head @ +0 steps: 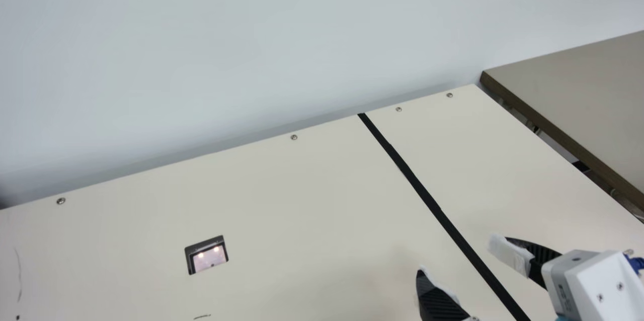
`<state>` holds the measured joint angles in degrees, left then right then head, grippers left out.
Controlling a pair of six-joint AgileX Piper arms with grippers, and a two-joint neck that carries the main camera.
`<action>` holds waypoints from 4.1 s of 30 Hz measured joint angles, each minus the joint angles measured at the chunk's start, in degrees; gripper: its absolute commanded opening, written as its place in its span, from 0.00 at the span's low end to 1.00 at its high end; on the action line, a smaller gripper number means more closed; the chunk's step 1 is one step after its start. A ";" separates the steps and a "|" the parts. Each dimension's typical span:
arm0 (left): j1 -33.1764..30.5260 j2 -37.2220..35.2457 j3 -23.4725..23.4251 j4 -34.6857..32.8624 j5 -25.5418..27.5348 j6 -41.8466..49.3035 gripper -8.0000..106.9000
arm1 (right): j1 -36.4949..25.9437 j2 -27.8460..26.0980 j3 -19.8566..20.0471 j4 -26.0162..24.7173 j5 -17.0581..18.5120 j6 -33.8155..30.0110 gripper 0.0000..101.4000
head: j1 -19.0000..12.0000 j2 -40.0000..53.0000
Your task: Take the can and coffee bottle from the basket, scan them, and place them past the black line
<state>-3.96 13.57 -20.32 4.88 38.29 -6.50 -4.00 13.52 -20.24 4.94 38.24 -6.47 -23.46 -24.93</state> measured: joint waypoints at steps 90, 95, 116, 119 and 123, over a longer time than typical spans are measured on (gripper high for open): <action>0.00 0.00 0.00 0.00 0.00 0.00 0.85 | 11.56 -1.68 -34.84 7.35 31.68 28.48 1.00 | 0.00 0.00; 0.00 0.00 0.00 0.00 0.00 0.00 0.85 | 14.46 -1.44 -35.18 11.00 31.68 34.66 1.00 | 0.00 0.00; 0.00 0.00 0.00 0.00 0.00 0.00 0.85 | 16.76 -1.44 -35.11 13.01 29.92 43.41 1.00 | 0.00 0.00; 0.00 0.00 0.00 0.00 0.00 0.00 0.85 | 16.76 -1.44 -35.11 13.01 29.92 43.41 1.00 | 0.00 0.00; 0.00 0.00 0.00 0.00 0.00 0.00 0.85 | 16.76 -1.44 -35.11 13.01 29.92 43.41 1.00 | 0.00 1.47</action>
<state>-3.96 13.57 -20.32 4.88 38.29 -6.50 12.76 12.08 -55.35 17.95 68.16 36.94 -23.46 -23.46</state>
